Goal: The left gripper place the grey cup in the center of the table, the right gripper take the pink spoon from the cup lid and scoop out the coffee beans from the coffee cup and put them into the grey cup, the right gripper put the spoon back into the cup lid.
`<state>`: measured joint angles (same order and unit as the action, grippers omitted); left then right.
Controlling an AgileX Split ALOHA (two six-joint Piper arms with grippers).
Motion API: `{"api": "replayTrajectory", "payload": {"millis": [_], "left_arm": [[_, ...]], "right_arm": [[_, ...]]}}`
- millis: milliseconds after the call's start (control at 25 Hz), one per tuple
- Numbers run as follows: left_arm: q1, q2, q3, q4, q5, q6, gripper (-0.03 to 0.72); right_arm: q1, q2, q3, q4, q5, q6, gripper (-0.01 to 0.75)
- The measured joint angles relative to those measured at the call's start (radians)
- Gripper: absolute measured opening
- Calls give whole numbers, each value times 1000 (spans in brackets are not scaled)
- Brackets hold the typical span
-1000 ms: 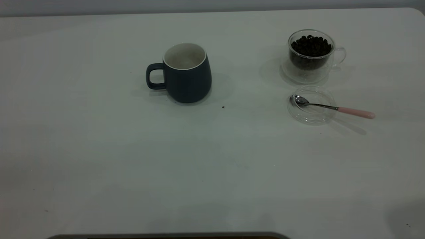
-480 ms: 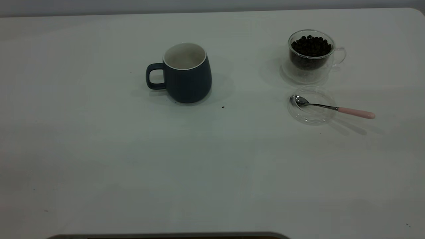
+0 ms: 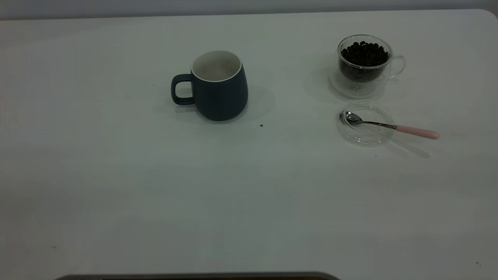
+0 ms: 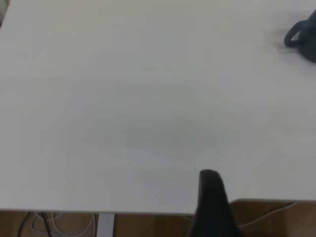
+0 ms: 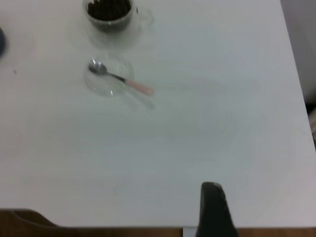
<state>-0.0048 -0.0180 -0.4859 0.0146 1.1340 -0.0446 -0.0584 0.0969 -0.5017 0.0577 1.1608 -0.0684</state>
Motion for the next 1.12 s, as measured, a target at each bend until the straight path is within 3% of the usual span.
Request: {"api": "replayTrajectory", "payload": {"millis": [520, 920, 1120], "left_arm": [[0, 0, 0, 0, 0, 0, 586], [0, 0, 0, 0, 0, 0, 586], [0, 0, 0, 0, 0, 0, 586]], "right_arm": [[6, -63, 32, -24, -33, 9, 536], [127, -68, 32, -34, -33, 16, 536], [129, -68, 32, -48, -33, 16, 536]]}}
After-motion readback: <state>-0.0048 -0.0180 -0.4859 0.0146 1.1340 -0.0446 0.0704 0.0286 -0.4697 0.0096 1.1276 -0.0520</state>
